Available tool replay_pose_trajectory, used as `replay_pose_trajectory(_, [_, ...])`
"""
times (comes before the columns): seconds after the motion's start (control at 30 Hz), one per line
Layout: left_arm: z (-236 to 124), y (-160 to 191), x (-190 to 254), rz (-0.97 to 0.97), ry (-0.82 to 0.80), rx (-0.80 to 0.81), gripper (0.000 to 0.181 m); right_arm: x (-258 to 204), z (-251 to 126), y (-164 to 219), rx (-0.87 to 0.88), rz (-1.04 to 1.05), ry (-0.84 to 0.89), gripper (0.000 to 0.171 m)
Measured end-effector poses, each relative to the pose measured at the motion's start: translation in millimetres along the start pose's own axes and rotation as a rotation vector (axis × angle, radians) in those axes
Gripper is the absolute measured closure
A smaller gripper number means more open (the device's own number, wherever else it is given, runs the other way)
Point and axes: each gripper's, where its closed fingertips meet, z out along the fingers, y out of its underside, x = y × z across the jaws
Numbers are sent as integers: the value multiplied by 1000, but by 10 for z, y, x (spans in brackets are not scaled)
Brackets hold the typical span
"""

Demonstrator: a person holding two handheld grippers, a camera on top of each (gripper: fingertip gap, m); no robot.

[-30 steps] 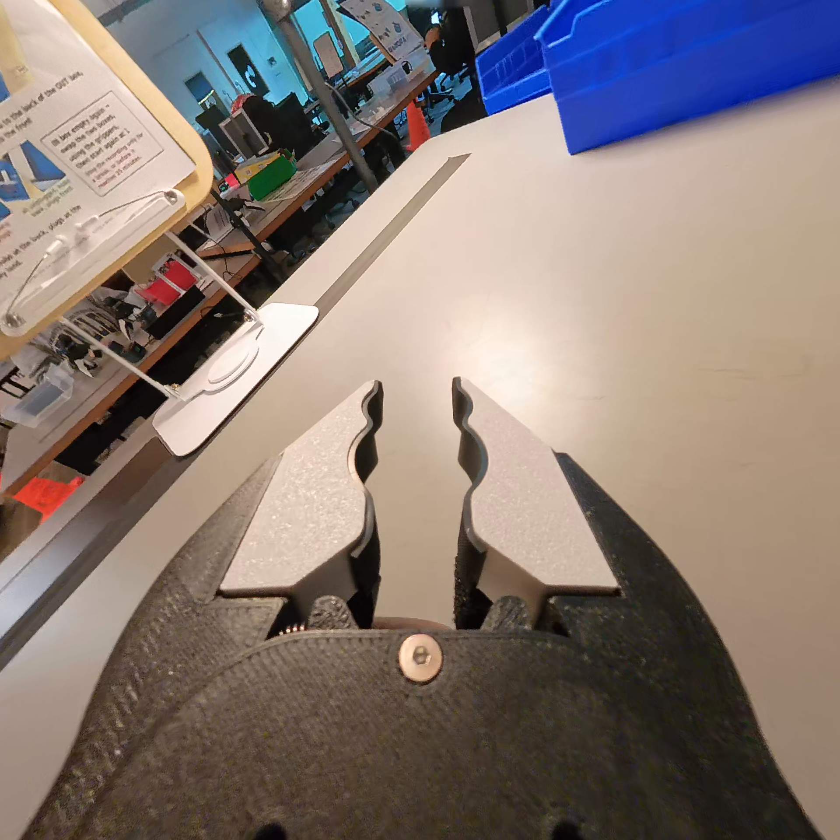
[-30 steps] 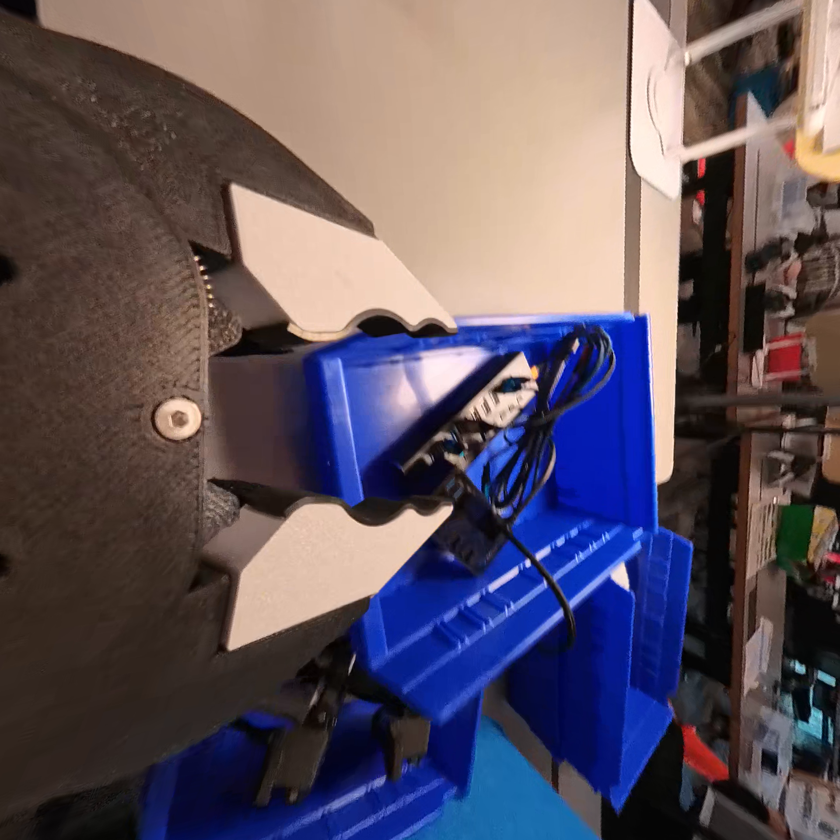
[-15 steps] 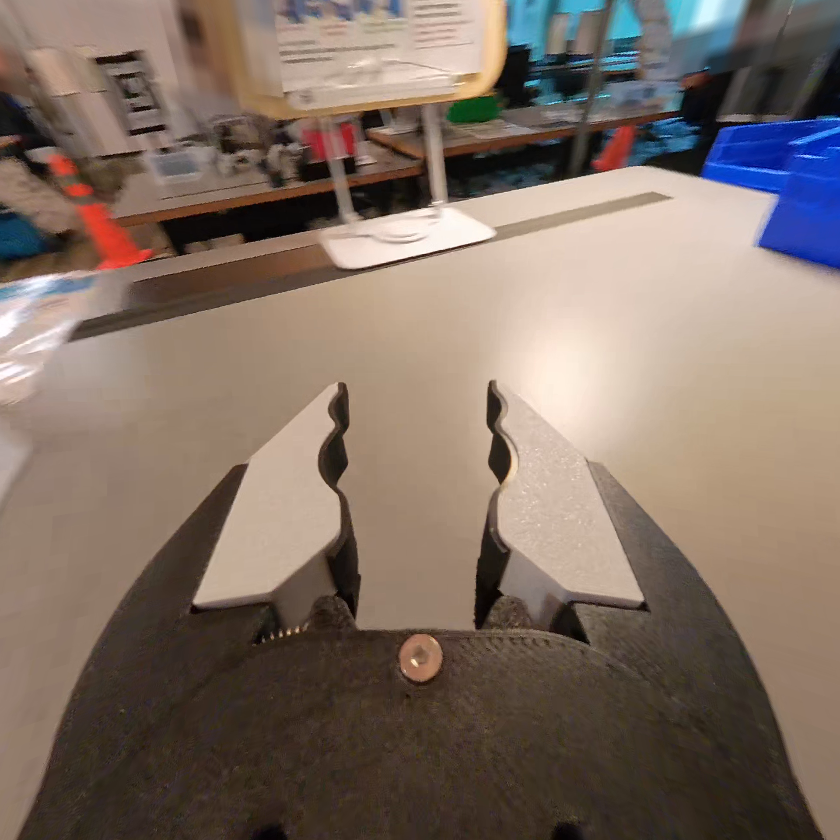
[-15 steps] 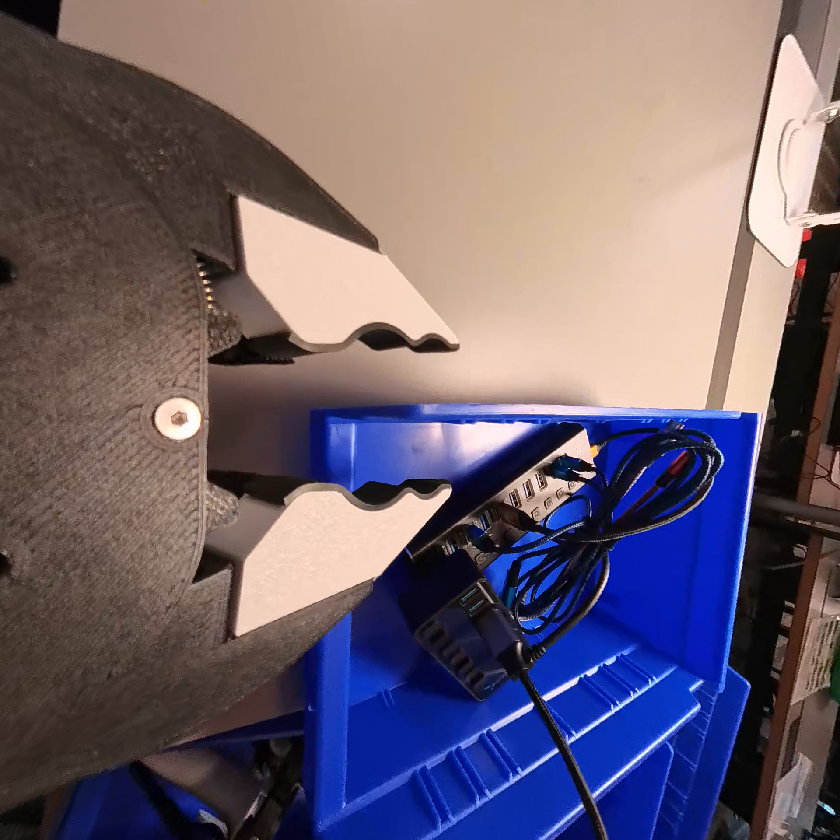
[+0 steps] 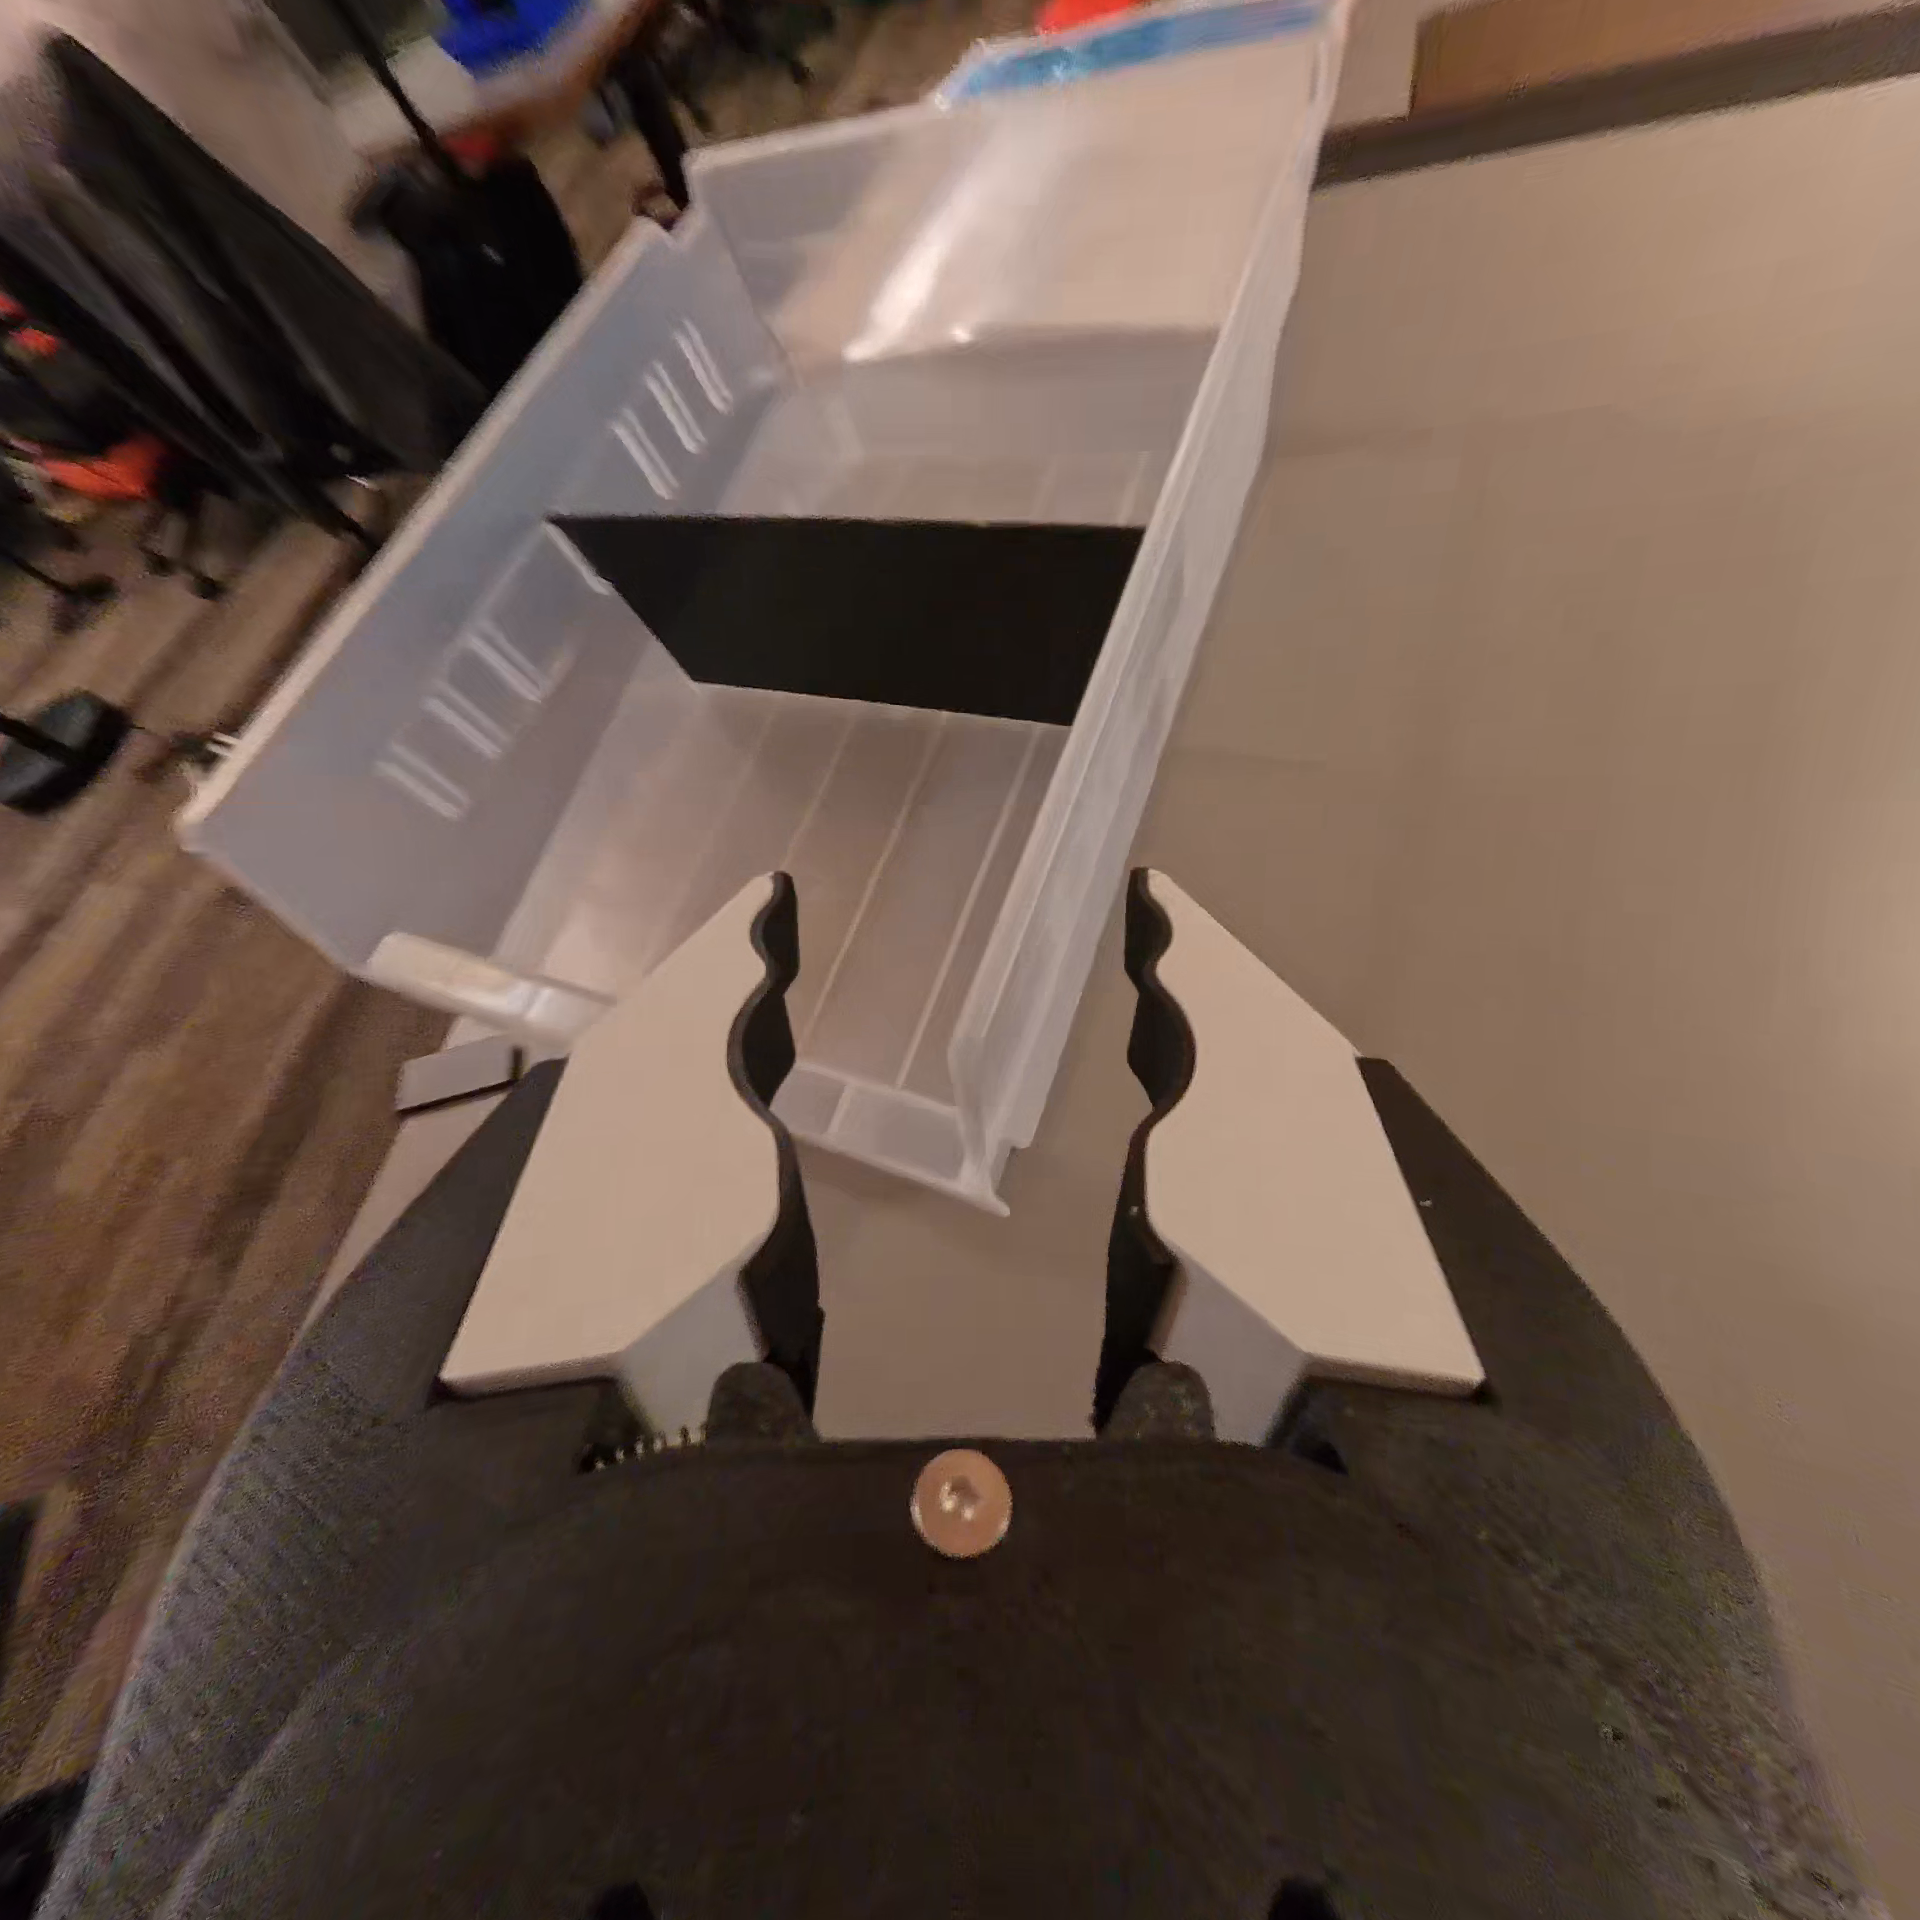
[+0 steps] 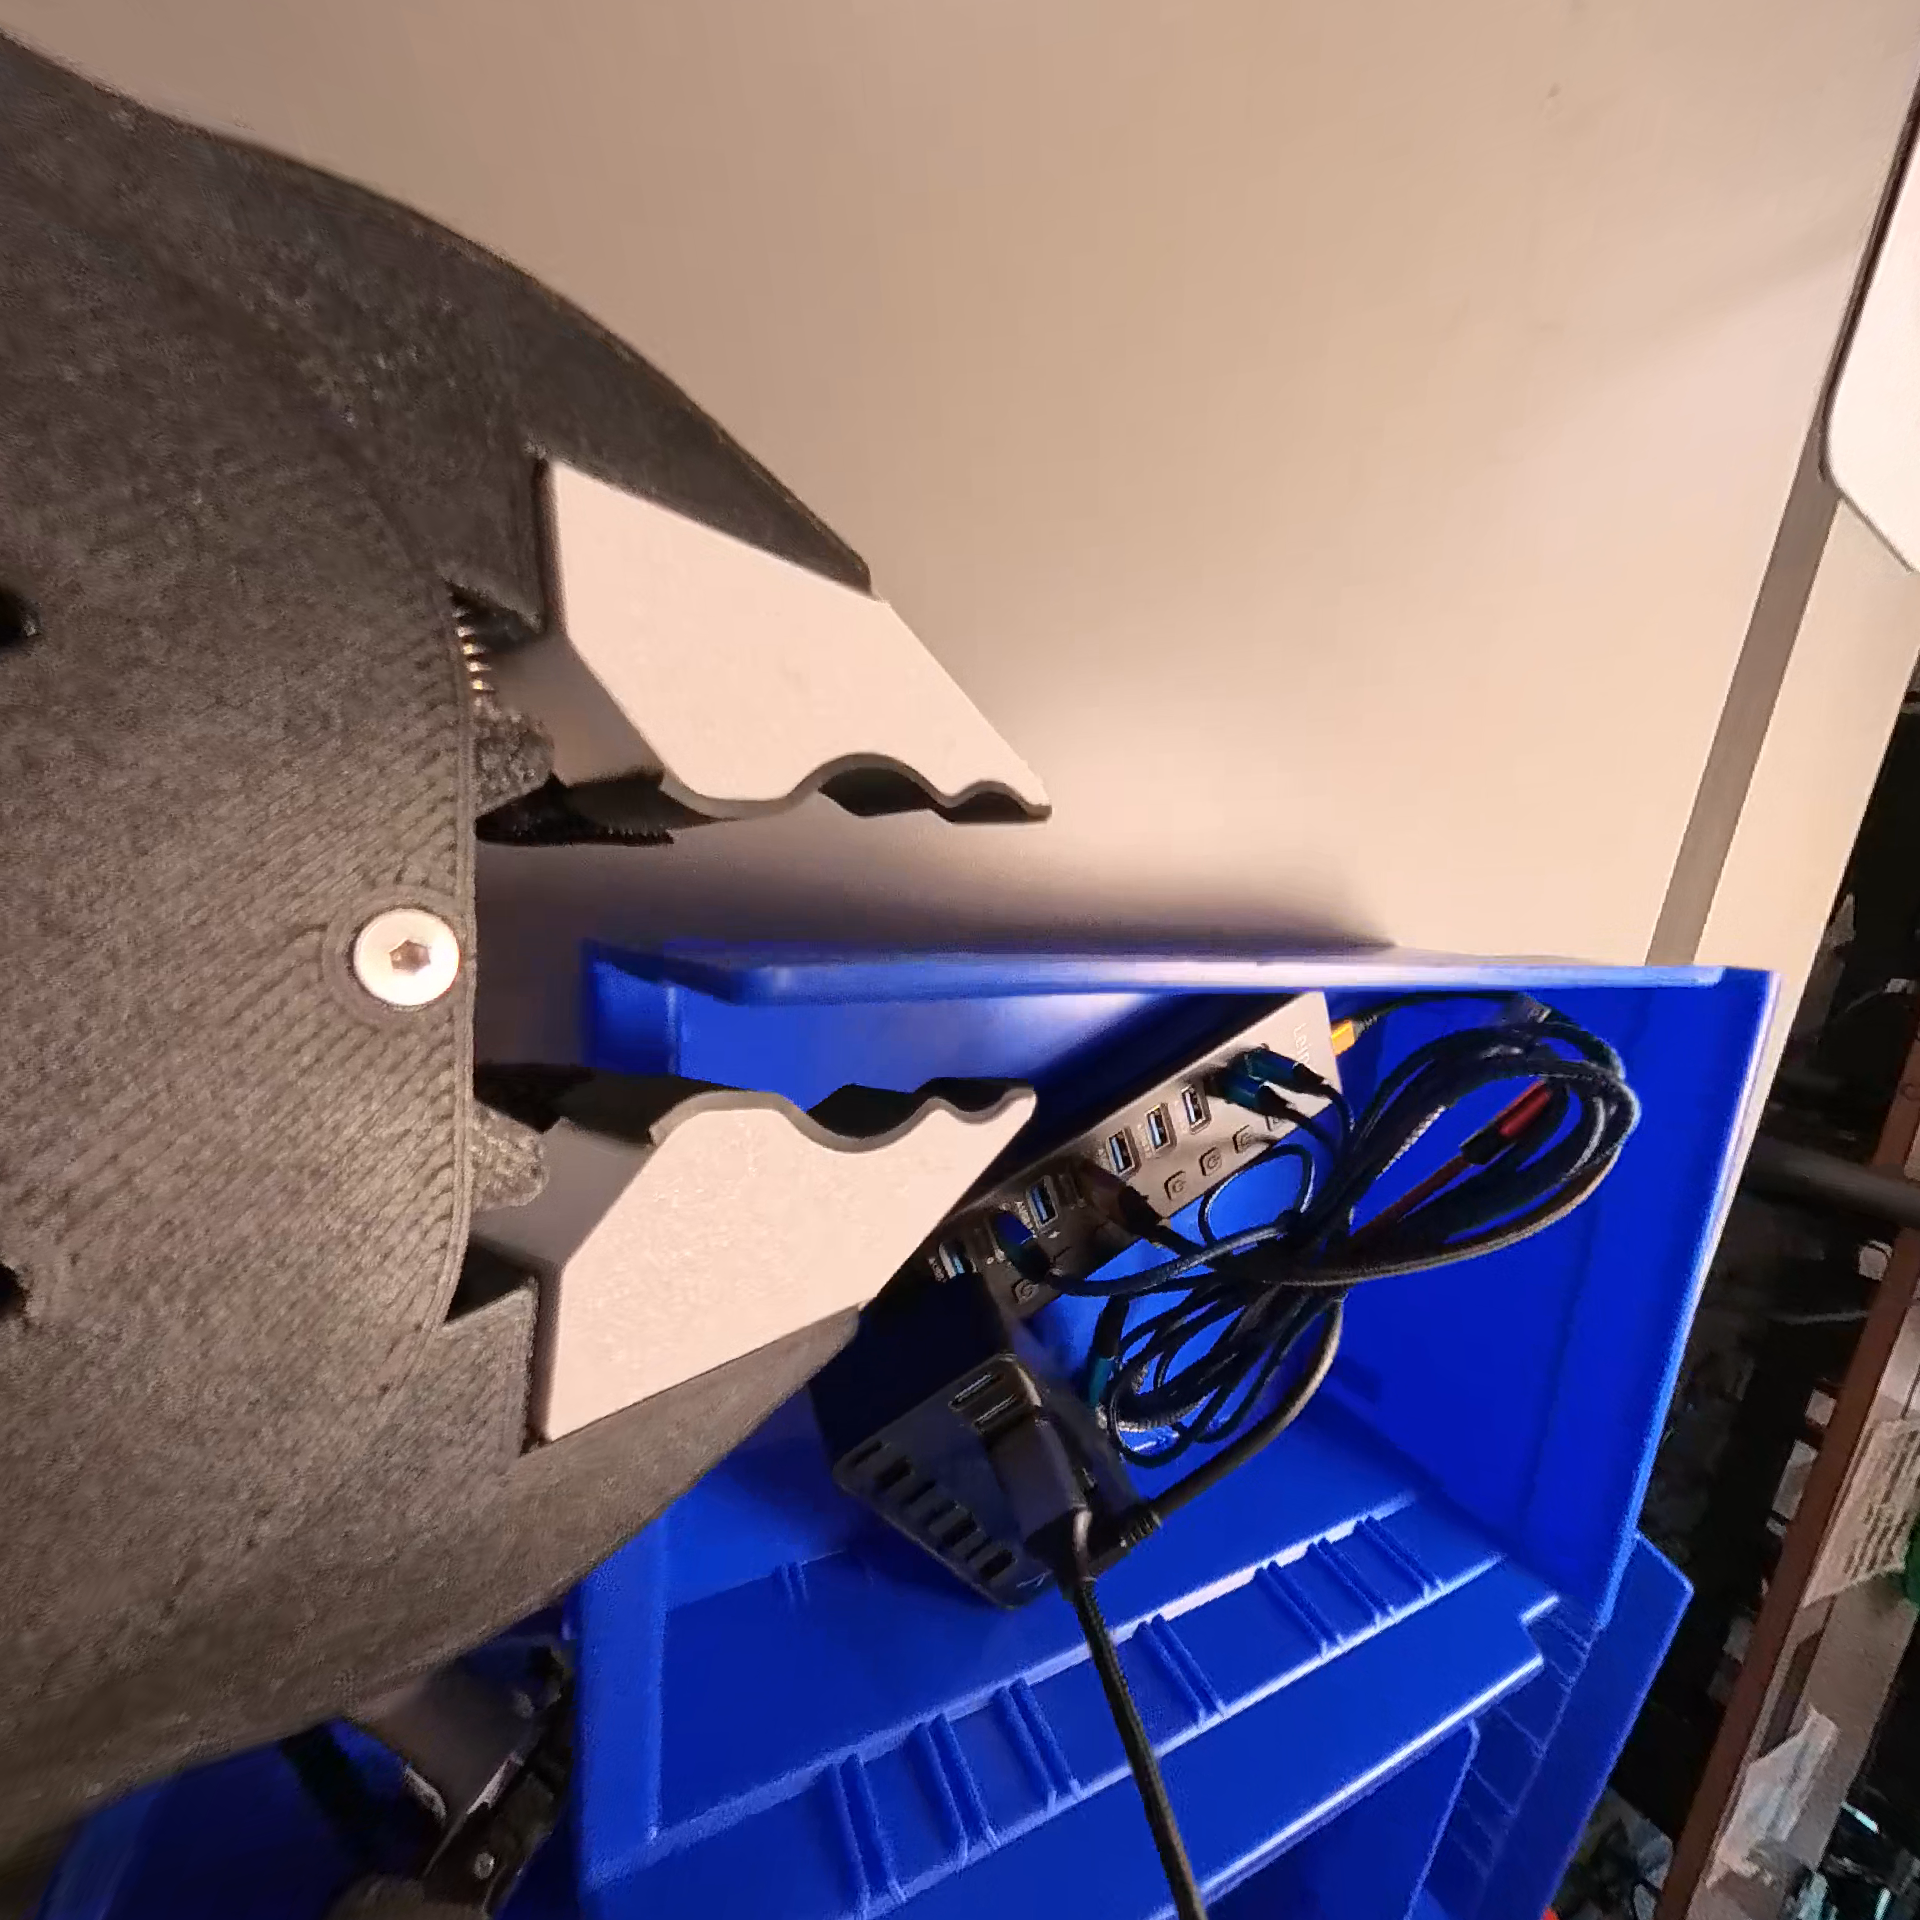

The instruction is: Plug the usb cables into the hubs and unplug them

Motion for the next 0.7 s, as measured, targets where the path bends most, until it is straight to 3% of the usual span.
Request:
replay_pose_trajectory(0.07, [120, 29, 68, 22, 65, -28, 122, 20, 28, -27, 5, -13, 30, 141])
replay_pose_trajectory(0.13, [169, 19, 120, 69, 96, -5, 150, 47, 43, -67, 31, -11, 55, 166])
replay_pose_trajectory(0.17, [170, 16, 195, 80, 140, 10, 165, 55, 50, -74, 40, -8, 57, 168])
replay_pose_trajectory(0.23, [132, -13, 312, 103, 211, 61, 172, 43, 61, -86, 66, 10, 36, 168])
replay_pose_trajectory(0.47, [-223, 35, 763, 157, 452, 175, 174, -20, 74, -122, 137, -6, -21, 168])
replay_pose_trajectory(0.7, [-702, 98, 1469, 334, 838, 259, 174, -292, 153, -242, 201, -63, -110, 168])
